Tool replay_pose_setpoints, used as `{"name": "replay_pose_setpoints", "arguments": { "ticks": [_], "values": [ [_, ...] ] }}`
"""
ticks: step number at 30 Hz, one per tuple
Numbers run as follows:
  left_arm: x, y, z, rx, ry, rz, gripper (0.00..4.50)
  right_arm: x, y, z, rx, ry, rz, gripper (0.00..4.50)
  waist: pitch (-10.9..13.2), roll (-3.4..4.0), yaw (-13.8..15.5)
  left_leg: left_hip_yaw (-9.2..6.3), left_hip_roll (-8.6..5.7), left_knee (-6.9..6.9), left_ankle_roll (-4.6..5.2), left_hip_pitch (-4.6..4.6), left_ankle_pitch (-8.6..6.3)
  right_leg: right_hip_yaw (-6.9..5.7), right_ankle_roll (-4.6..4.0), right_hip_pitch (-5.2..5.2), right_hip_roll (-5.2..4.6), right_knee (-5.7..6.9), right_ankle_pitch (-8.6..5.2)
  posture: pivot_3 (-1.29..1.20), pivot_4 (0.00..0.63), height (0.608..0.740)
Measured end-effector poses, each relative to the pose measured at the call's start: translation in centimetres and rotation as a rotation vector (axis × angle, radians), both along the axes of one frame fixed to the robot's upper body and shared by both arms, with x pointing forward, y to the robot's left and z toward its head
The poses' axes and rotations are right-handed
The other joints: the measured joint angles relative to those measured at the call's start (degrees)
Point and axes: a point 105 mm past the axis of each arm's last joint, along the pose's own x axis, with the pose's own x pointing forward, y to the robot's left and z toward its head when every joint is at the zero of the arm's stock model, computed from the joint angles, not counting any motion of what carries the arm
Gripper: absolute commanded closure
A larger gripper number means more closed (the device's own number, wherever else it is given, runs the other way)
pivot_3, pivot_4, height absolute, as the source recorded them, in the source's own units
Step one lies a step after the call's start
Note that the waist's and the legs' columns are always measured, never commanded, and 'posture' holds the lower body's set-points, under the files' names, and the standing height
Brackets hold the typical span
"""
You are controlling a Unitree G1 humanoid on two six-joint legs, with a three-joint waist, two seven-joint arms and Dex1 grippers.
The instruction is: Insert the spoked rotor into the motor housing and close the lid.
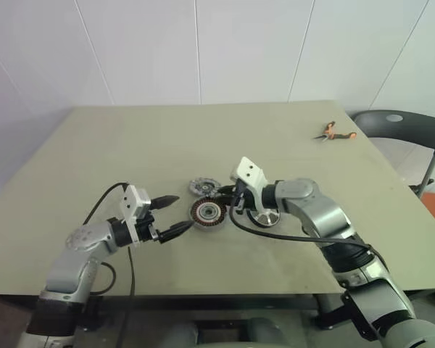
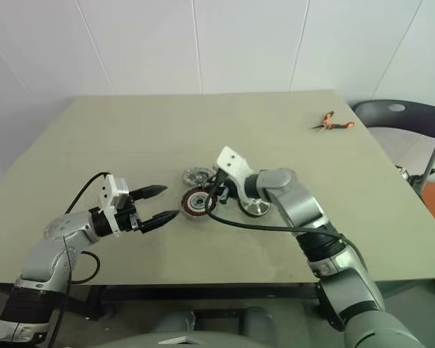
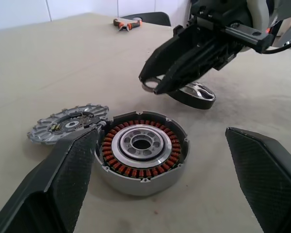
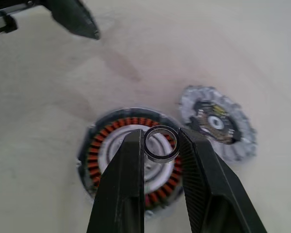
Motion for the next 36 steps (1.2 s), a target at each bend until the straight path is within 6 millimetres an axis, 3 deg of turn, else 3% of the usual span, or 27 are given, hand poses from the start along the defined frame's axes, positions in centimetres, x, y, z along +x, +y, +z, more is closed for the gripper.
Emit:
{"name": "replay_pose_setpoints", "arguments": {
  "ticks": [8,16,23,36],
  "values": [
    [-0.4,1.0,-0.3,0.001,0.01,0.031,0.0,-0.6,1.6,-2.5,-0.046,0.142,0.017,3.83,0.0,0.0,-0.1,0.0,0.0,-0.02,0.0,-0.02,0.0,0.0,-0.01,-0.04,0.0,0.02,0.01,0.0,0.0,0.74],
    [-0.9,1.6,-1.0,0.001,0.022,0.056,0.0,1.1,1.9,-4.0,-0.077,0.109,-0.055,3.83,0.0,0.01,-0.35,0.01,-0.01,-0.02,-0.01,-0.02,0.0,0.0,-0.02,-0.05,0.0,0.02,0.01,0.0,0.0,0.74],
    [-1.0,1.8,-1.2,0.001,0.029,0.066,0.0,1.7,1.6,-4.0,-0.083,0.084,-0.064,3.83,0.0,0.01,-0.51,0.01,-0.01,-0.03,-0.01,-0.02,0.0,0.0,-0.02,-0.06,0.0,0.03,0.01,0.0,0.0,0.74],
    [-0.9,2.1,-1.1,-0.002,0.011,0.078,0.0,0.9,1.9,-3.9,-0.077,0.14,-0.016,3.83,0.0,0.01,-1.43,0.0,0.0,-0.03,-0.01,-0.01,0.0,0.0,-0.01,-0.06,0.01,0.05,0.01,0.0,0.0,0.74]
  ]
}}
